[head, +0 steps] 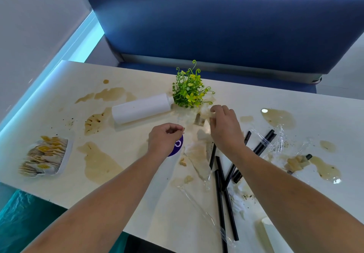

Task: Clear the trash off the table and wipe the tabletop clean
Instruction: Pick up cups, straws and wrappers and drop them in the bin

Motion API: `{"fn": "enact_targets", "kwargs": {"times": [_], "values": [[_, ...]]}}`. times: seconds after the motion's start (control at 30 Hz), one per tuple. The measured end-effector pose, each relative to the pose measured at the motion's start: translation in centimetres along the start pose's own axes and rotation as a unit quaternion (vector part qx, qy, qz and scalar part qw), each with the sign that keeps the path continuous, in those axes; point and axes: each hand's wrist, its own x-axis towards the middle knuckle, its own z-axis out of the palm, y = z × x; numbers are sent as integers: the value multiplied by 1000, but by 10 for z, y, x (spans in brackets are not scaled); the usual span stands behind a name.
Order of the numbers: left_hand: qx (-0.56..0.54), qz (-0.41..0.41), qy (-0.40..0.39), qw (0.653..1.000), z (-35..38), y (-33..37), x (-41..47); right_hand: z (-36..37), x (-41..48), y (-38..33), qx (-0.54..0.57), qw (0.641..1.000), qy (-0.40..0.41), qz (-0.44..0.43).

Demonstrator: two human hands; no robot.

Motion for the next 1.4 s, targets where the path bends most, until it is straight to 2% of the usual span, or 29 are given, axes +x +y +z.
{"fn": "enact_targets", "kwargs": {"times": [0.33,0.47,0.67,0.8,0.9,0.97,1.03,1.17,1.4], "values": [[-60,-9,-65,996,12,16,-13,5,-9,-5,175,982,-67,-25],[-58,-10,-41,997,18,15,-9,8,-10,-7,229,969,-95,-1],[-69,-39,-12,997,19,14,2,13,2,-11,276,955,-82,64],[-64,-60,6,996,18,14,9,21,12,-10,200,975,-59,80],[-64,-68,10,996,13,12,14,29,18,-4,33,995,-91,33],[-62,-68,15,996,10,11,18,31,21,-3,-88,989,-117,2],[-58,-70,16,996,7,12,22,32,24,-5,-161,979,-123,-14],[-44,-70,3,997,3,12,27,33,28,-7,-206,969,-137,-18],[-36,-68,-8,997,4,9,31,39,36,-8,-210,967,-142,-41]]}}
